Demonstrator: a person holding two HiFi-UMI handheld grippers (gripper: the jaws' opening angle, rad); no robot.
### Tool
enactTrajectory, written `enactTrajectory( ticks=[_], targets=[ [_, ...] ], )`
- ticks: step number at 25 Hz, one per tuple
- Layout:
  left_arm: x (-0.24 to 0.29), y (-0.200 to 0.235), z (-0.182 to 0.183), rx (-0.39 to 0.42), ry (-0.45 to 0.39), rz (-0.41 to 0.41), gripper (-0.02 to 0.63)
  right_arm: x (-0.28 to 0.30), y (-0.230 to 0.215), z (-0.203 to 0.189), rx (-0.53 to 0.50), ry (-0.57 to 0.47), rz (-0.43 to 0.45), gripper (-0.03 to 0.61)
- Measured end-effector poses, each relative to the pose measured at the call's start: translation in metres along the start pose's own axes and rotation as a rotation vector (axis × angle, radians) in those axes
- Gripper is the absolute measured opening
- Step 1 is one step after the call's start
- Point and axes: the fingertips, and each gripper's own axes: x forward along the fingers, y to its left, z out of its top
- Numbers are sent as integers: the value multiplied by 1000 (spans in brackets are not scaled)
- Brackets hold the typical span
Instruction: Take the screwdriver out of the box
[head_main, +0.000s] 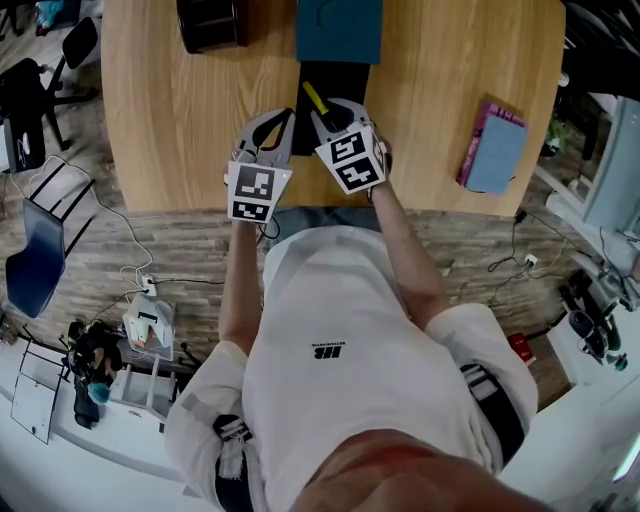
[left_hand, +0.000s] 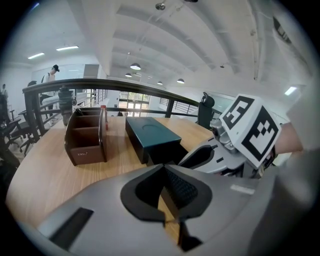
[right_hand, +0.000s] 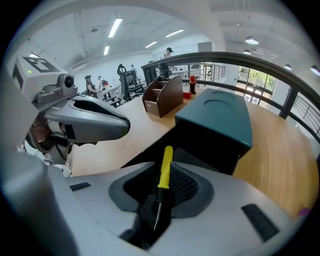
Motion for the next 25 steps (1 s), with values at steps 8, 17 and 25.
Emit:
enactTrajectory(
  ticks=[8, 17, 25],
  targets=[
    [-9, 10, -3, -22, -13, 17, 11, 21, 5, 3, -9, 131, 0, 107],
    [-17, 16, -6, -34, -24, 28, 11, 31, -4, 6, -48, 185, -48, 117],
    [-26, 23, -7, -38, -33, 33, 11, 41, -3, -1, -113, 283, -91, 89]
  ],
)
